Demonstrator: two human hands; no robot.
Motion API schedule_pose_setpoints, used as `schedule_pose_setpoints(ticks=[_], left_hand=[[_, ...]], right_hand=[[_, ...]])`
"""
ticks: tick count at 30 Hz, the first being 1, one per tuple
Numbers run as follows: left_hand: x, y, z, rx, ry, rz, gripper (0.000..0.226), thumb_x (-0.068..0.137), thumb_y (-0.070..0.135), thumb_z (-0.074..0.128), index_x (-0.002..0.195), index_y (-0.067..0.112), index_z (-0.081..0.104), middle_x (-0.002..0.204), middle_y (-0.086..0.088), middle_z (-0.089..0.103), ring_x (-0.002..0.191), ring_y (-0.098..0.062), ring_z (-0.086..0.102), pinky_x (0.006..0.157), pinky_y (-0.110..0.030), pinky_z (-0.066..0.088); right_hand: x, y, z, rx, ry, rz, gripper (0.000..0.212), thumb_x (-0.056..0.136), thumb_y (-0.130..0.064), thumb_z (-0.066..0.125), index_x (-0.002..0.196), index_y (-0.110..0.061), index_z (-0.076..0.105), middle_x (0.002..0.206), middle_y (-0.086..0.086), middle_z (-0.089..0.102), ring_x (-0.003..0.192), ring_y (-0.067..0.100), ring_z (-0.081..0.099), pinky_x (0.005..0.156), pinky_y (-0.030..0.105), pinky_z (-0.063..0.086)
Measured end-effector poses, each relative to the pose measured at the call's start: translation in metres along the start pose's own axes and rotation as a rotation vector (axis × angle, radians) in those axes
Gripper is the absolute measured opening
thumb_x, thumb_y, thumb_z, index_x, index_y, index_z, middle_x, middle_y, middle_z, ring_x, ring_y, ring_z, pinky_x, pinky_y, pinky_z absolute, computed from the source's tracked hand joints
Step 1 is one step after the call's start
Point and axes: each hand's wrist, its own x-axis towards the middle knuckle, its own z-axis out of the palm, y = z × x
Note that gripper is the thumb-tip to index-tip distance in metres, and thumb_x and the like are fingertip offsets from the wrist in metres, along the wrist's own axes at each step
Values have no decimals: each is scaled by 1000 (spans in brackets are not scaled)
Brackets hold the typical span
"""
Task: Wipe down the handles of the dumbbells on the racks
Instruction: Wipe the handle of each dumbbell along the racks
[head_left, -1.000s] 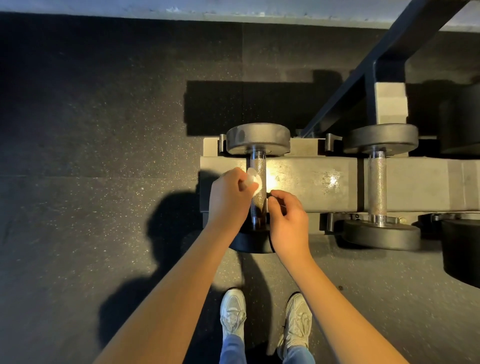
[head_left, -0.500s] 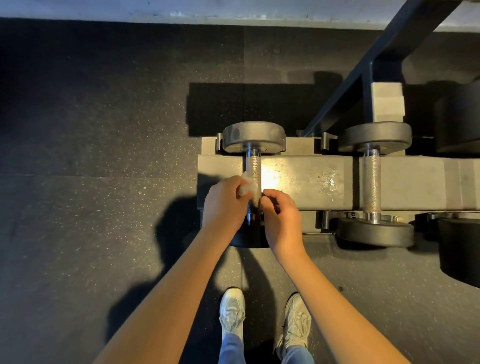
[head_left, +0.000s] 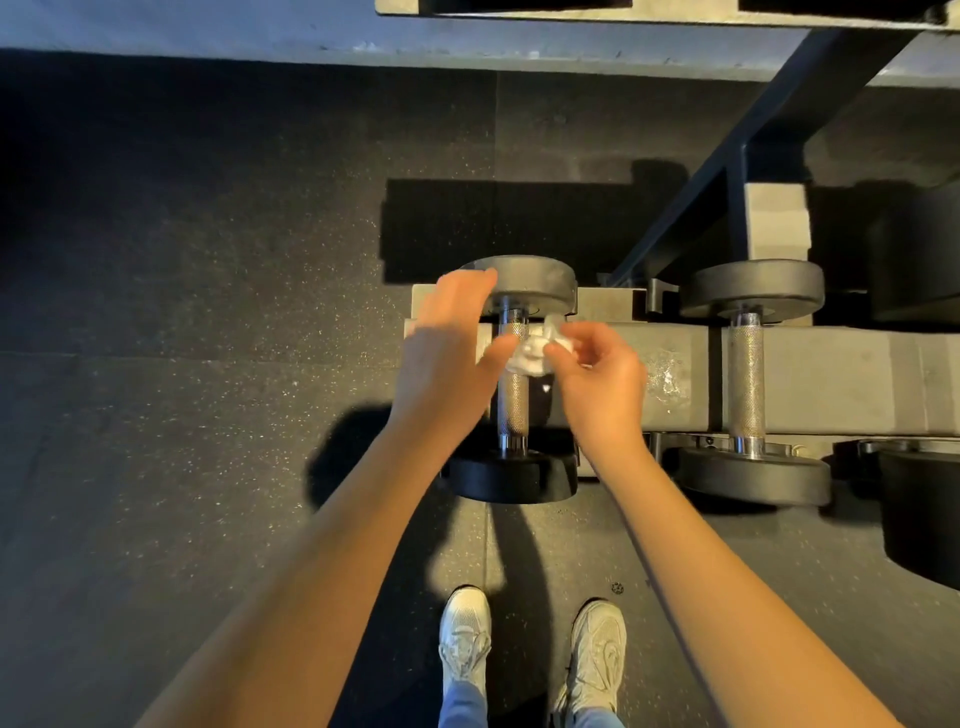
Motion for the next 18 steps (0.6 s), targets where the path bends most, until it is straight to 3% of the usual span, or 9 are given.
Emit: schedule_pose_setpoints(ticks=[2,5,6,9,12,15,18], left_hand=[[9,3,-4,-9,-7,19,45,95,18,51,138,15,41,138,-3,44,124,-14,41,103,-26,35],[13,2,1,44,-72,13,47,100,15,42,146,14,34,150,0,33,134,-11,31,96,2,18],[11,0,4,62,-74,14,48,101,15,41,147,12,32,152,0,30,136,-11,29,95,3,15],[12,-2,5,99,-70,40,47,100,17,42,145,11,36,153,-3,31,141,-18,27,108,-16,18],[14,2,4,120,-81,19,51,95,26,38,144,11,39,152,-5,33,141,-21,28,112,-25,20],[11,9,4,175,-72,12,47,98,20,45,143,7,39,150,-9,36,137,-25,35,108,-25,25],[7,16,5,205,7,121,35,91,6,54,125,-1,56,126,-18,57,110,-32,57,91,-28,38]], right_hand=[[9,-1,11,-19,-30,-33,18,86,-13,67,103,-19,66,89,-12,63,80,-1,58,74,11,48],[7,5,25,-72,-37,-131,15,84,-6,67,98,-10,72,92,-1,66,82,9,60,73,16,48],[4,9,25,-101,-41,-178,14,84,-4,67,95,-9,73,90,0,66,81,9,59,71,14,46],[-12,22,13,-228,-119,-325,8,81,-1,69,84,-6,74,79,-3,61,68,6,53,64,8,38],[-23,26,-7,-307,-277,-434,16,75,8,71,68,-7,74,70,2,65,60,4,51,61,6,39],[-26,21,-23,-288,-376,-235,14,79,4,67,79,-7,74,71,-6,65,58,-1,54,62,10,41],[-20,22,-40,-225,-219,-139,25,81,-4,69,99,-22,65,75,-11,60,62,2,54,57,12,43]])
